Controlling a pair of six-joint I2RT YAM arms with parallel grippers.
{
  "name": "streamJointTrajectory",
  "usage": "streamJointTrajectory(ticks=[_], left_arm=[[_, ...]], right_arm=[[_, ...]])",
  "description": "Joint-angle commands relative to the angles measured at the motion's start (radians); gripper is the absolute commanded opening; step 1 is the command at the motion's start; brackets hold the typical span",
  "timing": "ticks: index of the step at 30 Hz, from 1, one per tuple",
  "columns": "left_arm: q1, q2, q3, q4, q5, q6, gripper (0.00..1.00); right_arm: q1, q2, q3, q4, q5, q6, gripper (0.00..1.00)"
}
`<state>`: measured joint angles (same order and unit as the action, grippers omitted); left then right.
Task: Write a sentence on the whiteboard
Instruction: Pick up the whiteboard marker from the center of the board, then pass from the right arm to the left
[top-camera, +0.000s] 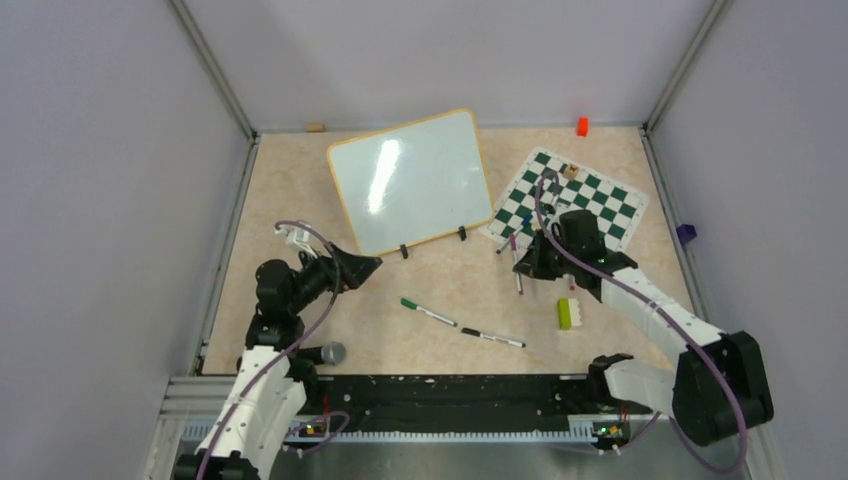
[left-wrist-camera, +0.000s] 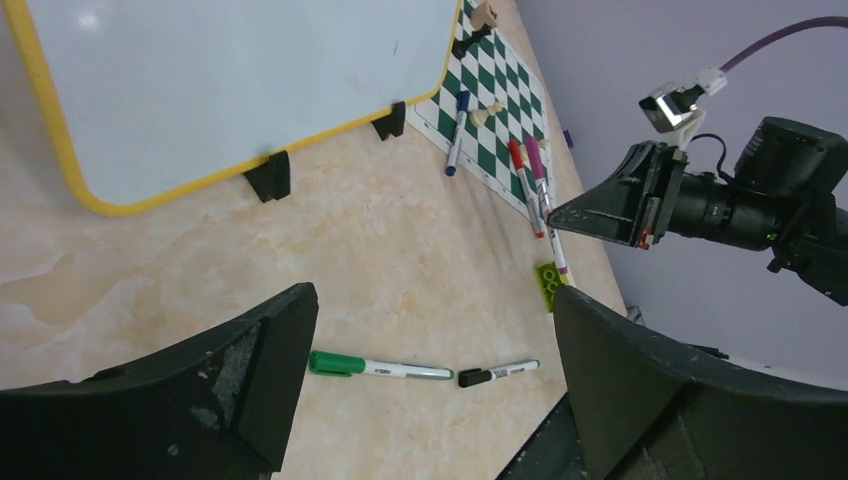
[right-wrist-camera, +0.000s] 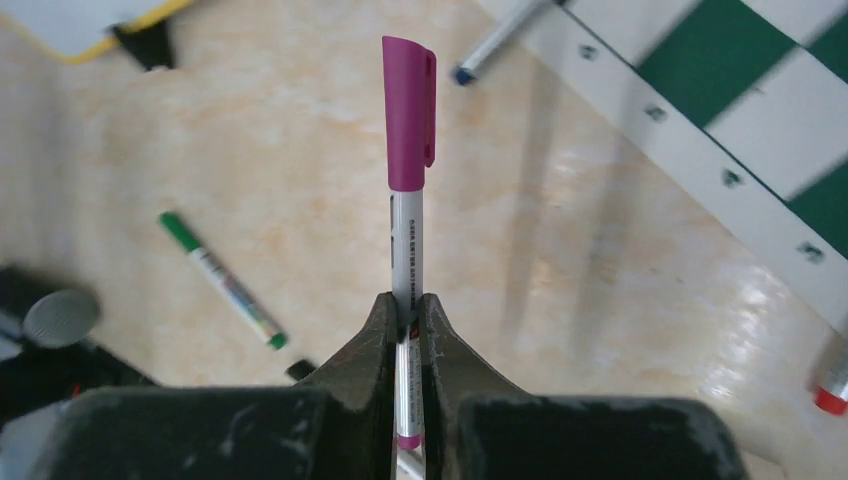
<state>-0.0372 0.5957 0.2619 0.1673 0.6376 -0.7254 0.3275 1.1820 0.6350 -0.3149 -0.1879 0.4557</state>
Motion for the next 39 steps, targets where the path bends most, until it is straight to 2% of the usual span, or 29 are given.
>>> streamJointTrajectory(ticks=[1, 6, 9, 13, 20, 23, 33, 39], left_arm=[[-0.095, 0.057, 0.051, 0.121, 0.004, -0.105, 0.92], [-0.45, 0.168, 0.13, 0.172, -0.281, -0.115, 0.91], [-0.547, 0.297, 0.179, 0.262, -0.326, -0.19, 0.89], [-0.592, 0.453, 0.241, 0.371, -0.329, -0.229, 0.86], [-0.622, 0.603, 0.356, 0.357, -0.305, -0.226, 0.84], [-0.624, 0.628, 0.391, 0.317, -0.26, -0.216, 0.83], [-0.625, 0.639, 0.415, 0.243, -0.169, -0.22, 0.8], [-0.624, 0.643, 0.436, 0.228, -0.105, -0.223, 0.73]], right_arm=[[0.014, -0.11, -0.019, 0.15, -0.337, -0.08, 0.0], [0.046, -0.132, -0.037, 0.193, -0.442, -0.099, 0.0], [0.09, -0.141, -0.032, 0.198, -0.456, -0.102, 0.0], [0.127, -0.161, -0.023, 0.197, -0.486, -0.1, 0.0], [0.15, -0.183, 0.003, 0.171, -0.562, -0.106, 0.0], [0.156, -0.175, 0.005, 0.194, -0.619, -0.087, 0.0], [0.184, -0.13, 0.03, 0.273, -0.651, -0.06, 0.0], [0.206, -0.098, 0.062, 0.268, -0.644, -0.07, 0.0]])
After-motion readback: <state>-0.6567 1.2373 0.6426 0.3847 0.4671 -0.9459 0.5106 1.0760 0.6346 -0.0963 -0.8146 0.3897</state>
